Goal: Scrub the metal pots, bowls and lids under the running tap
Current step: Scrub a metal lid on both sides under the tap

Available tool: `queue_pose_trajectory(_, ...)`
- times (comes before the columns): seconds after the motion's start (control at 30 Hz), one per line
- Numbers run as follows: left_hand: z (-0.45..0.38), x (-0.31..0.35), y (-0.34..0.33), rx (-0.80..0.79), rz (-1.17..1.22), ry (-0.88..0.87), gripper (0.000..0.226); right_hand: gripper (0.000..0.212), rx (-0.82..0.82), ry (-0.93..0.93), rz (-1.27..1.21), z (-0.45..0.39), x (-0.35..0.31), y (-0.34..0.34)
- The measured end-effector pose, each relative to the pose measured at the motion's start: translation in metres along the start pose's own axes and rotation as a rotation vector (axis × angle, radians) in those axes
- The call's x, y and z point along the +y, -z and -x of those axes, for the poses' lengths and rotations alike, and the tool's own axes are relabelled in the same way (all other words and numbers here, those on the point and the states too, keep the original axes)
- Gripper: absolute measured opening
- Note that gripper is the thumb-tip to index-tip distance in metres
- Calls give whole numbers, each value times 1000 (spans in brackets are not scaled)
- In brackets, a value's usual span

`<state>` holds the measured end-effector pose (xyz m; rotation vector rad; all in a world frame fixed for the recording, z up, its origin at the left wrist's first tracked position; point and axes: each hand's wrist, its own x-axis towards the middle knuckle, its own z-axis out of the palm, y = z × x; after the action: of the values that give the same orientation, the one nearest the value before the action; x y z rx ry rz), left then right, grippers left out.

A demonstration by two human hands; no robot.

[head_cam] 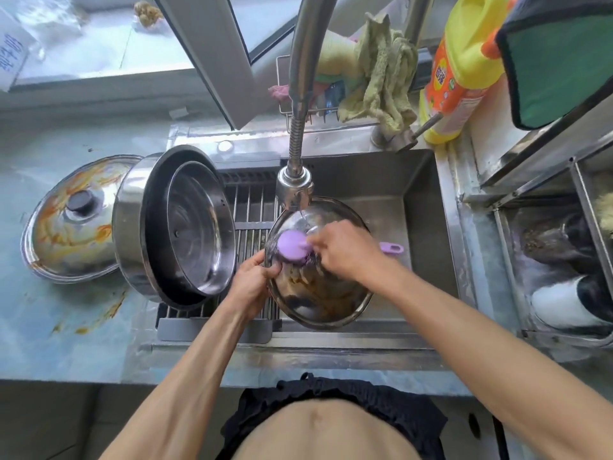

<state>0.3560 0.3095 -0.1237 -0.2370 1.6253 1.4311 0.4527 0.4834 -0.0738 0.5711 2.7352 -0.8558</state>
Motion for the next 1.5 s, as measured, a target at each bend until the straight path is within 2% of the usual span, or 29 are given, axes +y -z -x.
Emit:
queue_pose_trajectory(0.1, -1, -2, 1, -8, -17, -8, 36, 18, 132, -258, -3, -21, 19, 9)
queue_pose_trajectory(0.17, 0, -3, 5, -1, -12, -2, 35, 27, 110, -167, 57, -14, 5, 7)
queue_pose_trajectory(0.23, 1, -6, 8, -6, 15, 11, 35, 31, -4, 14, 42, 0, -10, 0)
queue_pose_trajectory(0.27, 2, -5, 7, -12, 25, 11, 34, 31, -33, 36, 22, 2, -11, 2)
queue_pose_trajectory(0.4, -1, -3, 3, 4, 36, 10, 33, 24, 88, -258, -15, -24, 18, 17)
queue_pose_trajectory(0.47, 1, -2, 5, 3, 31, 14, 33, 25, 82, -198, 49, -18, 7, 12)
queue_pose_trajectory(0.57, 3, -4, 9, 13, 25, 20, 30, 24, -51, -30, 21, 2, -9, 0)
queue_pose_trajectory(0.63, 7, -1, 5, 12, 13, 15, 31, 21, -7, -181, -136, -7, 10, 4)
queue_pose_trajectory(0.7, 5, 0, 2, 17, 13, 6, 34, 23, 114, -318, -230, -15, 26, 1)
queue_pose_trajectory(0.73, 6, -1, 1, 16, 5, 4, 34, 21, 138, -309, -205, -11, 24, -3)
queue_pose_trajectory(0.83, 7, -1, 5, 32, 6, 21, 33, 19, 66, -157, -151, 5, 12, -13)
queue_pose_trajectory(1.0, 7, -2, 17, 39, 74, 39, 32, 18, 155, -406, -265, -7, 47, -4)
queue_pose_trajectory(1.13, 8, -4, 25, 93, 109, 14, 31, 21, 40, -208, -229, -3, 38, 4)
queue_pose_trajectory(1.27, 2, 1, 14, 198, 210, -12, 17, 26, 93, -367, -251, -21, 62, 15)
queue_pose_trajectory(1.4, -1, 15, 1, 215, 179, -45, 20, 20, 39, -197, -248, -16, 46, 2)
queue_pose_trajectory(1.5, -2, 17, 4, 174, 175, -47, 18, 23, 58, -350, -242, -16, 72, 10)
